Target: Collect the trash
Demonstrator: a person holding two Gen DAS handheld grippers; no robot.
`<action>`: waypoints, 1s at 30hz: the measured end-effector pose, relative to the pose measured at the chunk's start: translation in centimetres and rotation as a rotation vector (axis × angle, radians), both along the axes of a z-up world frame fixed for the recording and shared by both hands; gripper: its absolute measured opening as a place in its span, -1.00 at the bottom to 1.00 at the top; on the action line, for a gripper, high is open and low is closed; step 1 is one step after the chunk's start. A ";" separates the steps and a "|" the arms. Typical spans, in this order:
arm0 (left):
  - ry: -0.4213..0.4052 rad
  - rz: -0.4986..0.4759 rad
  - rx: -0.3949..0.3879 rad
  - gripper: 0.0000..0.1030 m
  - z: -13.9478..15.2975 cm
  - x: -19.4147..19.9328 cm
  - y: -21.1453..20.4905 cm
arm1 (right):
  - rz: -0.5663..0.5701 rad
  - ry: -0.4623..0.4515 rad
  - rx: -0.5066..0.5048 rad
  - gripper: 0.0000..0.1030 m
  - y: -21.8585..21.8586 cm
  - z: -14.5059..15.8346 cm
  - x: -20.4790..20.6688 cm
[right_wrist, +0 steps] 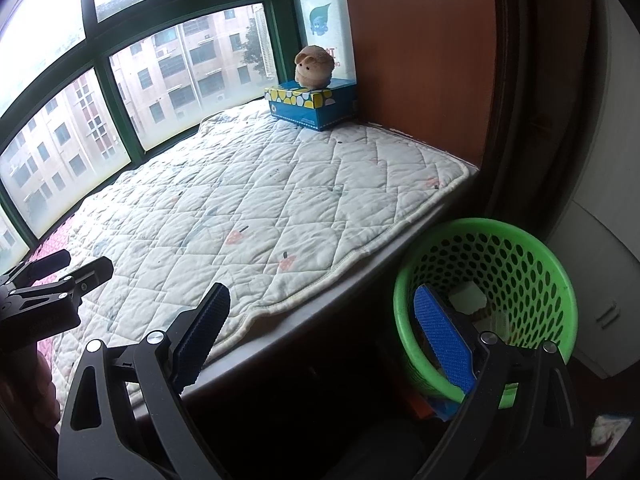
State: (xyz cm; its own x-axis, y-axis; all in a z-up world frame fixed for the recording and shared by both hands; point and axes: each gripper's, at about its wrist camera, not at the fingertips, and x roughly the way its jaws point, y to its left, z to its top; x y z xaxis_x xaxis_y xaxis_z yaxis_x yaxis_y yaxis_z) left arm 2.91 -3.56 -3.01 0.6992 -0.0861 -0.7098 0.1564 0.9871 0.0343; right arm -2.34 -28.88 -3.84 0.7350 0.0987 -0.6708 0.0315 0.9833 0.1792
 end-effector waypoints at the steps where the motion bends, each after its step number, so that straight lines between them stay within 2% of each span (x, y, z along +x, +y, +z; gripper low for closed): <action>1: 0.000 0.001 -0.001 0.87 0.0 0.0 0.0 | 0.001 0.000 0.002 0.80 0.0 0.0 0.0; 30: -0.006 0.025 -0.012 0.87 0.3 -0.2 0.2 | 0.018 -0.010 0.007 0.80 0.3 0.0 0.0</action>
